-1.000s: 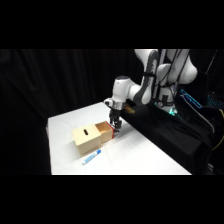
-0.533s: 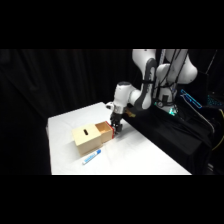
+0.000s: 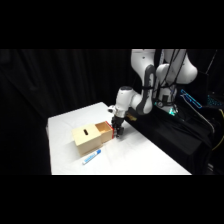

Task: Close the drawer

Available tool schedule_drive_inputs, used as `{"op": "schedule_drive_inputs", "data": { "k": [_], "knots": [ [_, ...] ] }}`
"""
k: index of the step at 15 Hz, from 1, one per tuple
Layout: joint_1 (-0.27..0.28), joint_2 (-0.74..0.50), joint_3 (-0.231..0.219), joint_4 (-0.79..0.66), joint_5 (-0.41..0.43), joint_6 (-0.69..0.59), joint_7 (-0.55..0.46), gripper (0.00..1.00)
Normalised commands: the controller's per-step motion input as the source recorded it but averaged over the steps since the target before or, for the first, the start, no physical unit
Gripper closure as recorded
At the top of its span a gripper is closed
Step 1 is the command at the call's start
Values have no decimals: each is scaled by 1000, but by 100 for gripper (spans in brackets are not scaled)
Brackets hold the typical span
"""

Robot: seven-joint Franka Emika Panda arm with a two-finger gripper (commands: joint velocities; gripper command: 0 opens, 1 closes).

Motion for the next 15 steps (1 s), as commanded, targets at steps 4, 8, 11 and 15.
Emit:
{"op": "schedule_drive_inputs", "data": {
  "k": [4, 8, 11, 15],
  "knots": [
    [2, 22, 27, 175, 93, -69, -72, 0],
    [10, 38, 15, 268, 64, -230, -97, 0],
    [-28, 86, 50, 340, 27, -278, -103, 0],
    [-2, 75, 2, 374, 1, -266, -93, 0]
  ]
}}
